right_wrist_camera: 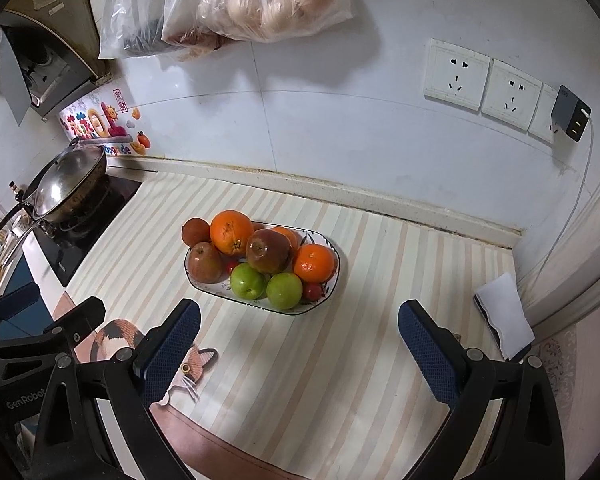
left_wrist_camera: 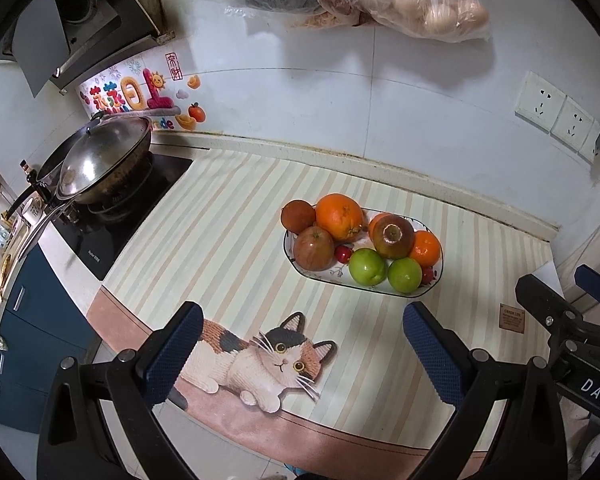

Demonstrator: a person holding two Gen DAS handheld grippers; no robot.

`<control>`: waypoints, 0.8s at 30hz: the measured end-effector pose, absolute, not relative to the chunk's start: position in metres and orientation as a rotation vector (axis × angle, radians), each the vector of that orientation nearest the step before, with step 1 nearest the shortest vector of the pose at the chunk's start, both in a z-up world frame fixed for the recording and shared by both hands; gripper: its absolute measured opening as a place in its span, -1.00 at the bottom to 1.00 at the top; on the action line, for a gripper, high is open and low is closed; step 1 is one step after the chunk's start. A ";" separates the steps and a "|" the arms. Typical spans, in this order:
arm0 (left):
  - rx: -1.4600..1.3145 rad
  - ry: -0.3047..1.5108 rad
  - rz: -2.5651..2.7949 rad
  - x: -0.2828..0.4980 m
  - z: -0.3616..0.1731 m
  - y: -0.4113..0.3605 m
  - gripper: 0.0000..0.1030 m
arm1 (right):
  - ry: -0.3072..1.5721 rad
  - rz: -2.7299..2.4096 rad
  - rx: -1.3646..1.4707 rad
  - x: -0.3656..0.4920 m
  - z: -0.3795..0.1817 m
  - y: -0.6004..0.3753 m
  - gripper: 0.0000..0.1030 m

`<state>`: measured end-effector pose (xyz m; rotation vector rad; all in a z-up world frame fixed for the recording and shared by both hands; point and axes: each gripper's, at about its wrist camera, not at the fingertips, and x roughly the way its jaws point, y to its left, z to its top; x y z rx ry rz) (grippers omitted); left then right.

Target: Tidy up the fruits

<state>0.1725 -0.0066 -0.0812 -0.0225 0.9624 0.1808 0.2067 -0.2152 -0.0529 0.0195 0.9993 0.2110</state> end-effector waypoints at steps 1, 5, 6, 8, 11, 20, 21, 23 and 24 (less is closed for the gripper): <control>-0.023 0.963 0.181 0.173 -0.081 -0.007 0.99 | 1.000 0.209 0.017 0.207 -0.053 -0.215 0.97; -0.023 0.963 0.179 0.172 -0.081 -0.007 0.99 | 1.002 0.207 0.018 0.206 -0.054 -0.215 0.97; -0.026 0.963 0.178 0.172 -0.081 -0.007 0.99 | 1.003 0.207 0.020 0.205 -0.054 -0.215 0.97; -0.025 0.962 0.178 0.172 -0.081 -0.007 0.99 | 1.003 0.206 0.018 0.205 -0.055 -0.215 0.97; -0.027 0.962 0.177 0.172 -0.081 -0.008 0.99 | 1.002 0.206 0.019 0.205 -0.054 -0.216 0.97; -0.028 0.959 0.176 0.173 -0.080 -0.009 0.99 | 1.001 0.198 0.036 0.198 -0.055 -0.222 0.97; -0.029 0.958 0.176 0.173 -0.079 -0.010 0.99 | 1.001 0.198 0.037 0.199 -0.054 -0.222 0.97; -0.029 0.958 0.175 0.173 -0.079 -0.010 0.99 | 1.001 0.196 0.039 0.198 -0.054 -0.223 0.97; -0.029 0.957 0.174 0.173 -0.079 -0.010 0.99 | 1.000 0.195 0.040 0.197 -0.053 -0.223 0.97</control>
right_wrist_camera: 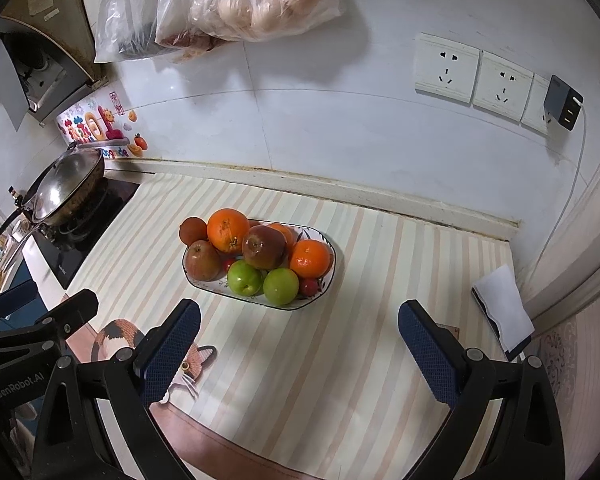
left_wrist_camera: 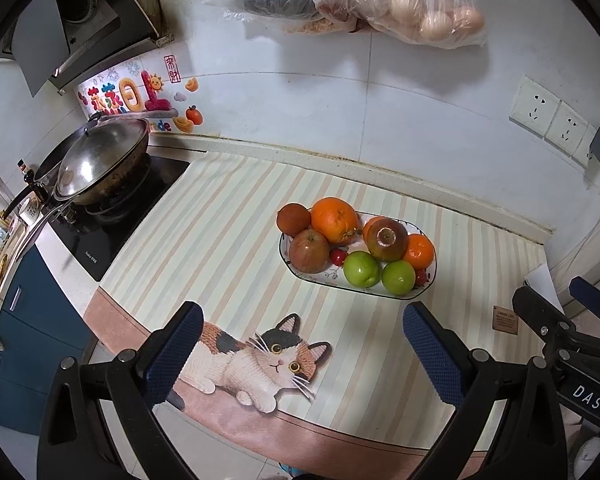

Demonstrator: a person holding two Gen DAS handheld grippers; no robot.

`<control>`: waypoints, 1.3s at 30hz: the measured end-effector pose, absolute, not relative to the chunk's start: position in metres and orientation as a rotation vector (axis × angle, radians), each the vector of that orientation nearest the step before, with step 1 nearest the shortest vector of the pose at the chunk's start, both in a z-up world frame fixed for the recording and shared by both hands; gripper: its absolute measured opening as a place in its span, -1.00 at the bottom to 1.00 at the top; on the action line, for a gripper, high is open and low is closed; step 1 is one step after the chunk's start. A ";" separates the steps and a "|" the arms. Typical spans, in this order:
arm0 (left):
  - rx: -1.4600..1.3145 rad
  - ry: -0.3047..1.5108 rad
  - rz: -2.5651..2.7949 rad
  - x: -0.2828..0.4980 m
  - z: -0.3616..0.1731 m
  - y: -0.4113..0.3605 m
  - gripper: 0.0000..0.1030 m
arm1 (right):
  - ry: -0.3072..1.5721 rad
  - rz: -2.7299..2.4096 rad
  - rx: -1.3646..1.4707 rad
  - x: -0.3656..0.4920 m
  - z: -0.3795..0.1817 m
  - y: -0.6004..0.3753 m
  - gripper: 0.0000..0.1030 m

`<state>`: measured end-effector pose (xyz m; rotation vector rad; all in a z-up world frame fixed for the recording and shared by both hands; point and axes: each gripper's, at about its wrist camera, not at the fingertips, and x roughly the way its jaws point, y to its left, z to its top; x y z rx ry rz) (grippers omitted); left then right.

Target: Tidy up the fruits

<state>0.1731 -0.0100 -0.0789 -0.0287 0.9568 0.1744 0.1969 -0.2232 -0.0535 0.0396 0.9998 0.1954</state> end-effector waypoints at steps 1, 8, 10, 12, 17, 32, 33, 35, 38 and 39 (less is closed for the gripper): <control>-0.030 0.957 0.174 0.173 -0.078 -0.010 0.99 | 1.001 0.197 0.040 0.198 -0.053 -0.223 0.97; -0.029 0.949 0.166 0.171 -0.072 -0.015 0.99 | 0.995 0.194 0.041 0.196 -0.052 -0.224 0.97; -0.029 0.948 0.164 0.170 -0.072 -0.016 0.99 | 0.991 0.191 0.044 0.193 -0.051 -0.225 0.97; -0.030 0.946 0.164 0.168 -0.071 -0.015 0.99 | 0.986 0.188 0.044 0.191 -0.049 -0.225 0.97; -0.032 0.941 0.165 0.166 -0.070 -0.015 0.99 | 0.975 0.184 0.047 0.187 -0.044 -0.225 0.97; -0.032 0.931 0.168 0.162 -0.066 -0.013 0.99 | 0.972 0.179 0.049 0.181 -0.040 -0.226 0.97; -0.032 0.931 0.168 0.162 -0.066 -0.012 0.99 | 0.971 0.178 0.046 0.181 -0.040 -0.225 0.97; -0.032 0.930 0.166 0.162 -0.066 -0.012 0.99 | 0.969 0.179 0.047 0.180 -0.039 -0.224 0.97; -0.033 0.927 0.167 0.160 -0.064 -0.011 0.99 | 0.966 0.176 0.047 0.177 -0.039 -0.224 0.97; -0.033 0.925 0.167 0.160 -0.064 -0.012 0.99 | 0.965 0.177 0.048 0.176 -0.038 -0.224 0.97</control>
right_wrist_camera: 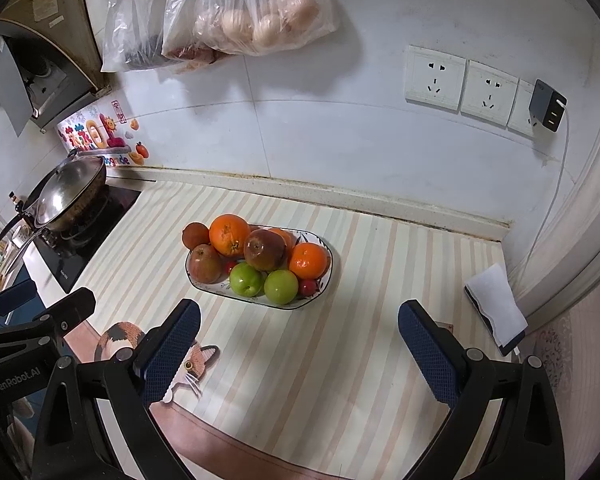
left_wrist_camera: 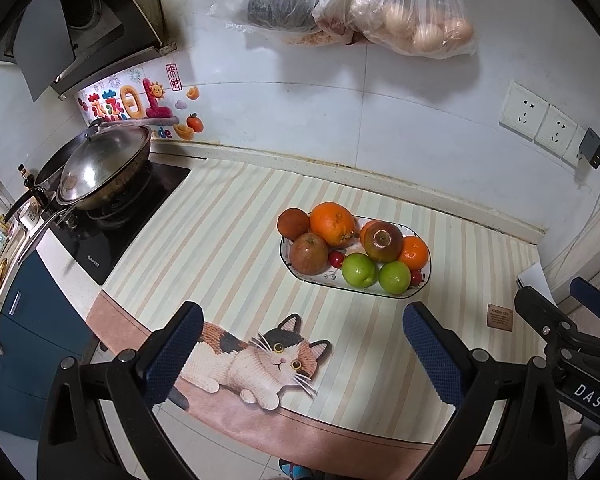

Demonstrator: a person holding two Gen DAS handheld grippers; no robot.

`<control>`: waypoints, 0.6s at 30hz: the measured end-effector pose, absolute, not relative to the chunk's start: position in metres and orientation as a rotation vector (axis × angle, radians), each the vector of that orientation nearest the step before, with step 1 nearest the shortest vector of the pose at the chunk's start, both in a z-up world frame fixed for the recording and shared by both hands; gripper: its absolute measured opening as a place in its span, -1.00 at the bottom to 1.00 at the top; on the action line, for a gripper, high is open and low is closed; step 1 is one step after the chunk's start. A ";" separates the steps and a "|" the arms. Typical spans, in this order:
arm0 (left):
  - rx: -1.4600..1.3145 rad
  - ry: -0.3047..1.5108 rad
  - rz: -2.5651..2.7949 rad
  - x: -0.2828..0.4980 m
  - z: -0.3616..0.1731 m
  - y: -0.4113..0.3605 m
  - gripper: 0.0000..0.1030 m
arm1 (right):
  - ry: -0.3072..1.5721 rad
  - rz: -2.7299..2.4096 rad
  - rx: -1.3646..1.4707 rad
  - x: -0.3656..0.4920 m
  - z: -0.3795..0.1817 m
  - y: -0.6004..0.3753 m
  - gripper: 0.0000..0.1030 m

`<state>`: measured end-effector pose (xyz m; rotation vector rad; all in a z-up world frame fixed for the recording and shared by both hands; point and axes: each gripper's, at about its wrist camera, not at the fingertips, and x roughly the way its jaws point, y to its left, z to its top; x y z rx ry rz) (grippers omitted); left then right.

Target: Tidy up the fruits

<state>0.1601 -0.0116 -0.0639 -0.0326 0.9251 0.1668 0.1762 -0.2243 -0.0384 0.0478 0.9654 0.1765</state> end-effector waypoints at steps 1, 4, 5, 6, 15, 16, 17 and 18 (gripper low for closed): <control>-0.031 0.923 0.167 0.159 -0.063 -0.011 0.99 | 0.965 0.176 0.047 0.177 -0.038 -0.224 0.97; -0.035 0.920 0.171 0.156 -0.062 -0.011 0.99 | 0.965 0.176 0.045 0.175 -0.038 -0.224 0.97; -0.038 0.919 0.172 0.154 -0.062 -0.010 0.99 | 0.964 0.175 0.044 0.175 -0.038 -0.224 0.97; -0.037 0.921 0.172 0.154 -0.062 -0.010 0.99 | 0.964 0.175 0.044 0.174 -0.038 -0.223 0.97; -0.035 0.915 0.172 0.149 -0.061 -0.011 0.99 | 0.962 0.176 0.049 0.168 -0.034 -0.222 0.97; -0.035 0.914 0.171 0.149 -0.061 -0.011 0.99 | 0.962 0.177 0.049 0.169 -0.034 -0.223 0.97; -0.034 0.914 0.172 0.149 -0.061 -0.011 0.99 | 0.961 0.178 0.051 0.168 -0.034 -0.223 0.97; -0.033 0.913 0.171 0.149 -0.061 -0.011 0.99 | 0.961 0.178 0.052 0.168 -0.033 -0.223 0.97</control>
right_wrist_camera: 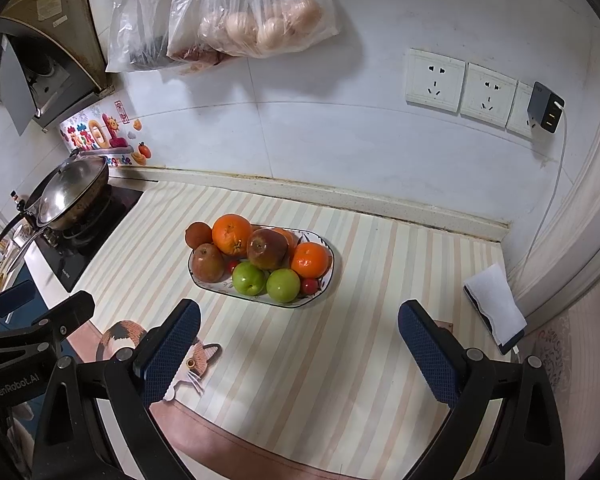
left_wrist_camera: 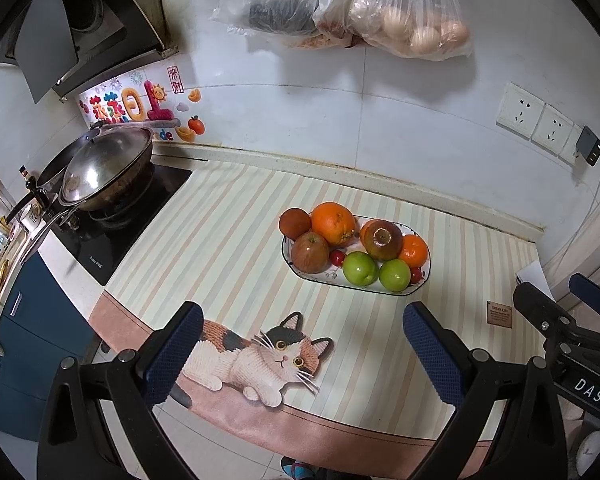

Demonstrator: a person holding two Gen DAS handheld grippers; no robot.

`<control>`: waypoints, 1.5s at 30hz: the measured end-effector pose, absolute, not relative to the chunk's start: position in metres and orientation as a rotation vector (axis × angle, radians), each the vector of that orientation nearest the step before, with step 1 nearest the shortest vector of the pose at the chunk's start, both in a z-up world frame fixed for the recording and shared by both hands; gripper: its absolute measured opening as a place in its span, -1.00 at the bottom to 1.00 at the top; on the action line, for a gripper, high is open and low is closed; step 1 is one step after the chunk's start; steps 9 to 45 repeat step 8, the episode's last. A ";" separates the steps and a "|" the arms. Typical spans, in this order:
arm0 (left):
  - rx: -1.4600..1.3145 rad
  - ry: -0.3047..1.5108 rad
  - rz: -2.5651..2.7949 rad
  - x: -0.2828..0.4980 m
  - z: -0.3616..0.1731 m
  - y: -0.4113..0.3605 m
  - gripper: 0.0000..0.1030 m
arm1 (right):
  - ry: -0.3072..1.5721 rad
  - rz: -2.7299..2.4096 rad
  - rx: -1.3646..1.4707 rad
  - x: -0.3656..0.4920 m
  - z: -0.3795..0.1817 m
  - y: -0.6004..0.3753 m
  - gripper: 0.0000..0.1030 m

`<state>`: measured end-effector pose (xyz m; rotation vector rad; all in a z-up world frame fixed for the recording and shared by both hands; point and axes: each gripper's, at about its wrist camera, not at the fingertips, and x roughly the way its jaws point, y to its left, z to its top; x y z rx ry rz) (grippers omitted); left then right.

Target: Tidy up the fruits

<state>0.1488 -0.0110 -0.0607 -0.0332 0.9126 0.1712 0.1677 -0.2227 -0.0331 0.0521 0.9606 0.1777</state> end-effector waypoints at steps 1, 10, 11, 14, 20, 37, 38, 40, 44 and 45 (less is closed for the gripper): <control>-0.032 0.912 0.171 0.149 -0.060 -0.011 0.99 | 0.959 0.178 0.052 0.168 -0.033 -0.223 0.97; -0.036 0.901 0.170 0.146 -0.058 -0.010 0.99 | 0.959 0.179 0.053 0.168 -0.033 -0.223 0.97; -0.036 0.901 0.170 0.146 -0.058 -0.010 0.99 | 0.959 0.179 0.053 0.168 -0.033 -0.223 0.97; -0.036 0.901 0.170 0.146 -0.058 -0.010 0.99 | 0.959 0.179 0.053 0.168 -0.033 -0.223 0.97; -0.036 0.901 0.170 0.146 -0.058 -0.010 0.99 | 0.959 0.179 0.053 0.168 -0.033 -0.223 0.97; -0.036 0.901 0.170 0.146 -0.058 -0.010 0.99 | 0.959 0.179 0.053 0.168 -0.033 -0.223 0.97; -0.036 0.901 0.170 0.146 -0.058 -0.010 0.99 | 0.959 0.179 0.053 0.168 -0.033 -0.223 0.97; -0.036 0.901 0.170 0.146 -0.058 -0.010 0.99 | 0.959 0.179 0.053 0.168 -0.033 -0.223 0.97; -0.036 0.901 0.170 0.146 -0.058 -0.010 0.99 | 0.959 0.179 0.053 0.168 -0.033 -0.223 0.97; -0.036 0.901 0.170 0.146 -0.058 -0.010 0.99 | 0.959 0.179 0.053 0.168 -0.033 -0.223 0.97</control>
